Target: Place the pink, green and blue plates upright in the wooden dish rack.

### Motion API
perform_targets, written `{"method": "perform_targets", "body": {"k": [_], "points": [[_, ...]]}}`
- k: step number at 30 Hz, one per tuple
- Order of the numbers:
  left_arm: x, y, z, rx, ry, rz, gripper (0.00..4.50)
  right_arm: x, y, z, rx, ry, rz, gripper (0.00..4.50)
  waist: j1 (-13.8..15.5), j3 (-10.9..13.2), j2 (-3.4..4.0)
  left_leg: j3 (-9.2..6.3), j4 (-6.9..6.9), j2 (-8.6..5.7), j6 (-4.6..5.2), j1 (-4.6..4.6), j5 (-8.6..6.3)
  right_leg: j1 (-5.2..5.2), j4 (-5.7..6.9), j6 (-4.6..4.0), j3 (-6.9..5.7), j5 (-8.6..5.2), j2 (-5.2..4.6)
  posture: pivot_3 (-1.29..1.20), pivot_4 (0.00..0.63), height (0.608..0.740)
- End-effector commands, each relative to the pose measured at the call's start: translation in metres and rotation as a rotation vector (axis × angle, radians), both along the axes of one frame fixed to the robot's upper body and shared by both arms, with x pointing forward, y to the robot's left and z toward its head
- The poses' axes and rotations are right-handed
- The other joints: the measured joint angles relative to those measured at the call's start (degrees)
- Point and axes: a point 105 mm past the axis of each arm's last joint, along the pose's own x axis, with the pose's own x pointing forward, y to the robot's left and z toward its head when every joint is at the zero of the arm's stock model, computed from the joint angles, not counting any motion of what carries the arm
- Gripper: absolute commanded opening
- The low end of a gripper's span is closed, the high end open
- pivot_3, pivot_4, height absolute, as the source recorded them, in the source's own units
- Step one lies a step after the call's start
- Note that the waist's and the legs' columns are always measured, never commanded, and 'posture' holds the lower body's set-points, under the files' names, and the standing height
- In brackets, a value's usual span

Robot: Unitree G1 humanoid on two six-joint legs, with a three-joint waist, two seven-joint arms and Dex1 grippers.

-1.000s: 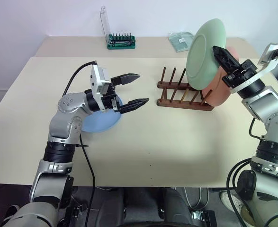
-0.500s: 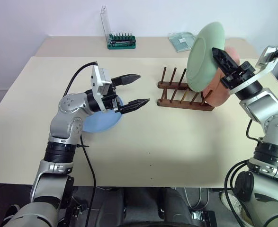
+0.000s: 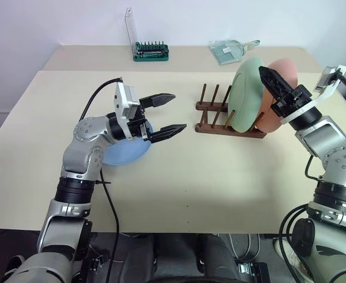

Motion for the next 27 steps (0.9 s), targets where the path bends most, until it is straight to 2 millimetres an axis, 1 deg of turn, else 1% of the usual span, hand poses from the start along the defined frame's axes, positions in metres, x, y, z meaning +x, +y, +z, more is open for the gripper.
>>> {"method": "perform_targets", "body": {"k": [1, 4, 10, 12, 14, 16, 18, 20, 21, 22, 24, 25, 27], "points": [[-0.005, 0.0, 0.01, -0.01, -0.044, -0.008, 4.5, -0.015, 0.005, 0.033, -0.025, -0.172, 0.007, 4.38, 0.0, 0.0, 0.0, 0.0, 0.0, 0.0, 0.0, 0.0, 0.0, 0.0, 0.0, 0.0, 0.0, 0.0, 0.0, 0.0, 0.15, 0.724], [-0.005, 0.0, 0.01, -0.01, -0.044, -0.009, 4.5, -0.022, 0.004, 0.047, -0.053, -0.268, -0.016, 4.38, 0.0, 0.0, 0.01, 0.0, -0.01, 0.0, 0.0, 0.0, 0.0, -0.01, -0.01, 0.0, 0.0, 0.0, 0.0, 0.0, 0.15, 0.724], [-0.005, -0.002, 0.011, -0.015, -0.044, -0.013, 4.5, -0.022, -0.001, 0.05, -0.098, -0.317, -0.069, 4.38, 0.03, 0.0, 0.01, 0.0, -0.01, 0.0, 0.0, 0.0, 0.0, 0.0, -0.01, 0.0, 0.0, 0.0, 0.0, 0.0, 0.15, 0.724], [-0.001, 0.0, 0.01, -0.01, -0.033, 0.01, 4.5, -0.032, 0.004, 0.058, -0.103, -0.373, -0.03, 4.38, 0.03, 0.0, 0.01, 0.0, -0.02, 0.0, 0.0, 0.0, 0.0, 0.0, -0.01, 0.0, 0.0, 0.0, 0.0, 0.0, 0.15, 0.724], [0.007, 0.009, 0.007, 0.017, -0.023, 0.077, 4.5, -0.05, 0.019, 0.061, -0.187, -0.445, 0.055, 4.38, 0.05, 0.01, 0.01, 0.0, -0.02, 0.0, 0.0, 0.0, 0.0, -0.01, -0.01, 0.01, 0.0, 0.0, 0.0, 0.0, 0.15, 0.724], [0.02, 0.026, 0.013, 0.029, -0.015, 0.165, 4.5, -0.068, 0.036, 0.05, -0.336, -0.49, 0.15, 4.38, 0.12, 0.01, 0.0, -0.02, -0.06, 0.0, 0.0, -0.01, 0.0, -0.02, -0.02, 0.01, -0.02, -0.01, 0.0, 0.0, 0.15, 0.724], [0.029, 0.041, 0.018, 0.044, 0.025, 0.217, 4.5, -0.077, 0.043, 0.04, -0.409, -0.483, 0.228, 4.38, -0.02, 0.04, -0.05, -0.07, -0.08, 0.01, 0.01, -0.01, -0.01, -0.02, -0.03, 0.02, -0.04, -0.02, 0.02, 0.0, 0.15, 0.724], [0.039, 0.057, 0.014, 0.107, 0.108, 0.28, 4.5, -0.083, 0.046, 0.03, -0.448, -0.449, 0.308, 4.38, -0.13, 0.08, -0.12, -0.06, -0.06, 0.0, 0.01, -0.01, -0.01, 0.0, -0.02, 0.02, -0.04, -0.01, 0.02, 0.0, 0.15, 0.724], [0.042, 0.068, 0.011, 0.157, 0.135, 0.314, 4.5, -0.084, 0.047, 0.028, -0.475, -0.452, 0.32, 4.38, -0.2, 0.08, -0.13, -0.06, -0.04, 0.0, 0.01, -0.01, -0.01, 0.0, -0.02, 0.02, -0.04, -0.01, 0.02, 0.0, 0.15, 0.724], [0.045, 0.08, 0.006, 0.198, 0.226, 0.348, 4.5, -0.084, 0.048, 0.026, -0.489, -0.446, 0.329, 4.38, -0.3, 0.08, -0.13, -0.06, -0.04, 0.0, 0.01, 0.01, -0.01, 0.01, -0.02, 0.02, -0.03, -0.01, 0.02, 0.0, 0.15, 0.724], [0.056, 0.114, 0.008, 0.249, 0.362, 0.486, 4.5, -0.081, 0.051, 0.023, -0.494, -0.449, 0.339, 4.38, -0.64, 0.1, -0.15, -0.06, -0.07, 0.01, 0.01, 0.02, -0.01, -0.01, 0.0, 0.02, -0.03, -0.02, 0.02, 0.0, 0.15, 0.724], [0.059, 0.126, 0.01, 0.255, 0.425, 0.539, 4.5, -0.079, 0.053, 0.022, -0.48, -0.444, 0.342, 4.38, -0.77, 0.13, -0.2, -0.08, -0.07, 0.01, 0.01, 0.02, -0.01, -0.02, 0.03, 0.02, -0.05, -0.02, 0.03, 0.0, 0.15, 0.724], [0.062, 0.144, 0.009, 0.312, 0.455, 0.611, 4.5, -0.076, 0.055, 0.02, -0.466, -0.445, 0.342, 4.38, -1.09, 0.2, -0.3, -0.11, -0.1, 0.01, 0.01, 0.0, -0.01, -0.05, 0.04, 0.03, -0.06, -0.03, 0.04, 0.0, 0.15, 0.724]]}}
